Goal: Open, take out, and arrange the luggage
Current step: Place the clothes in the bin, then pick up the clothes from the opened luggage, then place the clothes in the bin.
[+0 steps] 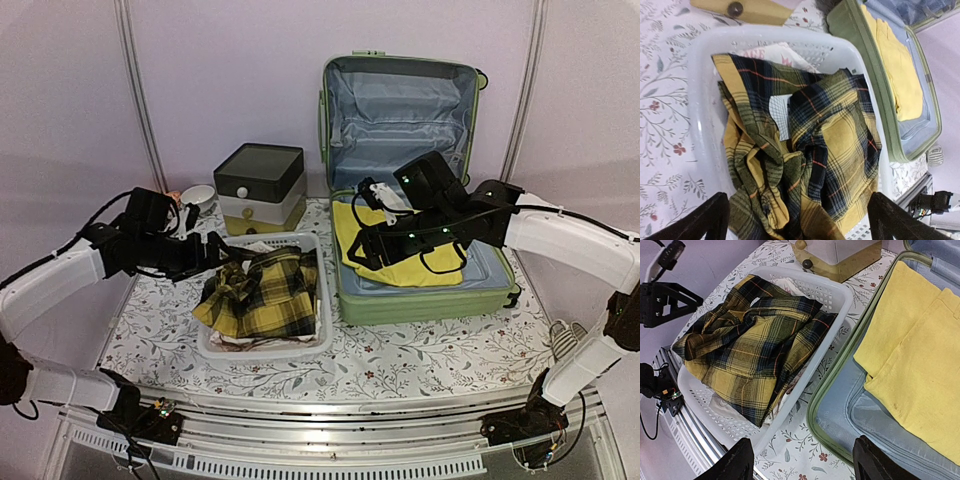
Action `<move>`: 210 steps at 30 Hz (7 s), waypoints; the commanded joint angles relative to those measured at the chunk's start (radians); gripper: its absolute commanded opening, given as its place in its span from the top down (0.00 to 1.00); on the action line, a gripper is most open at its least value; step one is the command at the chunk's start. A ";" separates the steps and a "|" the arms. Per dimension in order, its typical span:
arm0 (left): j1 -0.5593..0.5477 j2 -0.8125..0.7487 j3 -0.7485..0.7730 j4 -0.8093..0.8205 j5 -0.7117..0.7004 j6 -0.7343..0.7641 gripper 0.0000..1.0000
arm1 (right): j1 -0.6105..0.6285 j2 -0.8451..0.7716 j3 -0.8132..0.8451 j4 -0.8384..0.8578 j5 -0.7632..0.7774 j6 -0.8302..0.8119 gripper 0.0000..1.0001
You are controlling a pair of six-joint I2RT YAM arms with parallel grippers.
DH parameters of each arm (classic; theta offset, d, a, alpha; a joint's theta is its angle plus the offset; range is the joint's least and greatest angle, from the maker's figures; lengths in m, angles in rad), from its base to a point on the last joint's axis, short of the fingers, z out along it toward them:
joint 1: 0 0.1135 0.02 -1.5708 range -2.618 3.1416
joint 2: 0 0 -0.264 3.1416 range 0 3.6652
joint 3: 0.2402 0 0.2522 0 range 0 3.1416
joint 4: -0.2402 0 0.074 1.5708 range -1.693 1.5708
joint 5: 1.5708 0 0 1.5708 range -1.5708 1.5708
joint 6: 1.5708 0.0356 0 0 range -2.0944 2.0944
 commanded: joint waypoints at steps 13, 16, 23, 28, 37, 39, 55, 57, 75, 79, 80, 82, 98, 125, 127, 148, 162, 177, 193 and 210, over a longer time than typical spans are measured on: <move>-0.094 -0.046 0.044 -0.058 0.107 0.014 1.00 | 0.002 -0.013 -0.007 0.014 0.008 0.003 0.31; -0.131 0.028 0.042 -0.097 0.069 0.021 1.00 | 0.000 -0.014 -0.008 0.013 0.008 0.003 0.31; -0.150 0.230 0.019 -0.017 -0.003 0.022 1.00 | 0.001 -0.011 -0.011 0.015 0.006 0.004 0.31; -0.164 0.372 0.004 0.129 -0.020 0.014 1.00 | 0.000 -0.023 -0.028 0.013 0.041 0.013 0.30; -0.225 0.376 0.052 0.115 -0.151 0.019 1.00 | -0.008 -0.039 -0.040 0.003 0.070 0.017 0.30; -0.229 0.319 0.059 0.100 -0.164 0.018 0.91 | -0.009 -0.039 -0.038 0.004 0.077 0.018 0.30; -0.296 0.094 0.078 0.188 0.024 0.004 0.31 | -0.028 -0.041 -0.048 0.027 0.136 0.035 0.19; -0.323 0.117 0.072 0.236 0.031 -0.004 0.26 | -0.027 -0.048 -0.054 0.034 0.135 0.039 0.19; -0.363 0.350 0.121 0.295 -0.028 0.001 0.30 | -0.034 -0.118 -0.123 0.048 0.221 0.071 0.01; -0.362 0.418 0.139 0.271 -0.077 -0.005 0.41 | -0.035 -0.129 -0.129 0.048 0.228 0.071 0.01; -0.361 0.436 0.137 0.276 -0.085 -0.005 0.47 | -0.035 -0.131 -0.133 0.047 0.229 0.071 0.01; -0.360 0.476 0.124 0.311 -0.081 -0.007 0.67 | -0.036 -0.136 -0.139 0.048 0.231 0.074 0.01; -0.378 0.515 0.073 0.483 -0.053 0.022 0.72 | -0.117 -0.041 -0.113 -0.013 0.177 0.006 0.01; -0.381 -0.087 0.027 0.222 -0.254 0.019 0.36 | -0.080 0.455 0.046 0.156 0.448 -0.411 0.05; -0.379 -0.109 0.022 0.224 -0.275 0.019 0.36 | -0.080 0.482 0.056 0.175 0.493 -0.412 0.11; -0.367 -0.283 -0.086 0.231 -0.386 -0.114 0.02 | -0.082 0.144 -0.025 0.222 0.336 -0.381 0.97; -0.304 -0.309 -0.164 0.311 -0.243 -0.202 0.02 | -0.034 0.113 0.101 0.079 0.125 -0.328 0.97; -0.237 -0.296 -0.205 0.235 -0.235 -0.280 0.02 | 0.111 0.262 0.306 0.016 0.169 -0.276 0.96; -0.197 -0.144 -0.258 0.187 -0.124 -0.219 0.61 | 0.184 0.340 0.388 0.105 0.169 -0.141 0.96; -0.196 0.085 -0.220 0.261 -0.098 -0.147 0.71 | 0.305 0.432 0.420 0.291 0.179 -0.062 0.96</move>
